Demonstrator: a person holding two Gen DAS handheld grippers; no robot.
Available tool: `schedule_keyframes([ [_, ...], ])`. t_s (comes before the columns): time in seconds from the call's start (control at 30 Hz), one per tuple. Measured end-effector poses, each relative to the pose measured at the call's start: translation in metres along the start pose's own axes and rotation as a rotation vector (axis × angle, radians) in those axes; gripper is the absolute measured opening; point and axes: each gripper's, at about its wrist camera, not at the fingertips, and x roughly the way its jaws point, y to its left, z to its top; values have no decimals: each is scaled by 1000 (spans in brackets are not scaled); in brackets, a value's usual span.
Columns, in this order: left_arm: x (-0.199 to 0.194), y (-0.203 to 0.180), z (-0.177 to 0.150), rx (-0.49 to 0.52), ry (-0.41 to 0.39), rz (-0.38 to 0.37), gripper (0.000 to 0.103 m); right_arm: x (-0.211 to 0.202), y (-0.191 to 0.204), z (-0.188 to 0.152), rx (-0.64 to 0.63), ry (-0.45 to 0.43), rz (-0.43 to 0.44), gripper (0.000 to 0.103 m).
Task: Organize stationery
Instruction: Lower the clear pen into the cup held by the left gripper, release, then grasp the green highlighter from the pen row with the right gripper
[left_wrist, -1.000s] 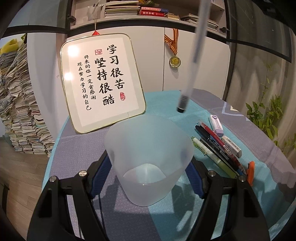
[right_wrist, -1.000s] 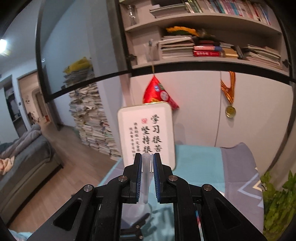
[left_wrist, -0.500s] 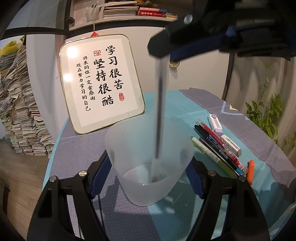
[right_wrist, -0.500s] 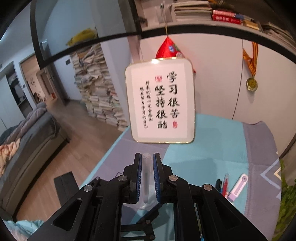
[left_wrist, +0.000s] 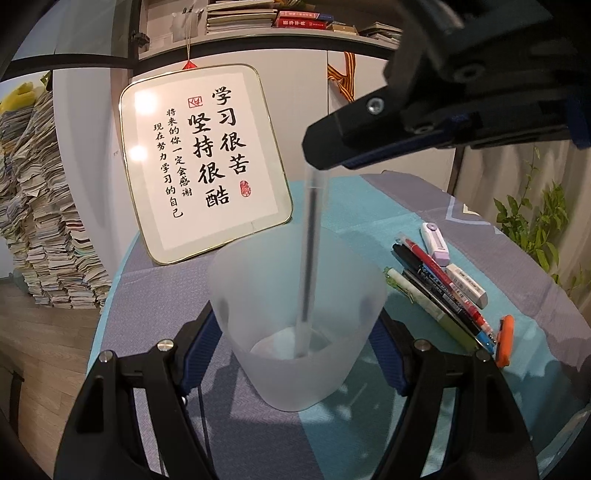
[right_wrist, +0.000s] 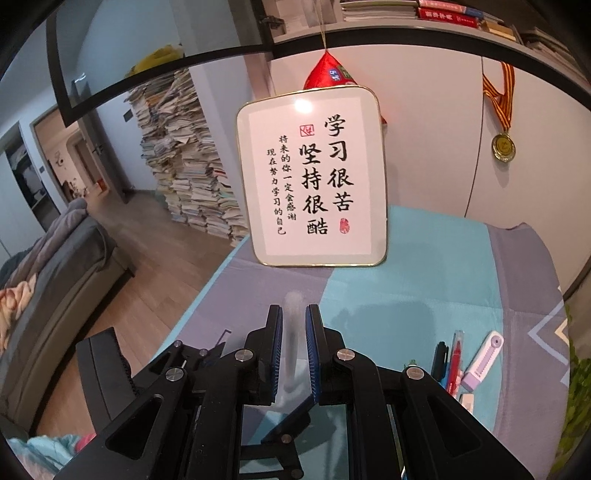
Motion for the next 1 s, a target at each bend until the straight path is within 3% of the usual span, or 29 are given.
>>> schedule_keyframes([
  [0.17, 0, 0, 0, -1, 0, 0, 74, -10, -5, -2, 27, -22, 48, 13],
  [0.37, 0, 0, 0, 3, 0, 2, 74, -35, -28, -9, 48, -88, -2, 14],
  [0.6, -3, -3, -2, 16, -5, 10, 74, 12, -90, -37, 175, 98, -101, 14],
  [0.73, -4, -2, -2, 14, -4, 6, 74, 49, -93, -37, 133, 197, -116, 14],
  [1.0, -4, -2, -2, 13, -2, 4, 74, 85, -100, -33, 62, 292, -184, 14],
])
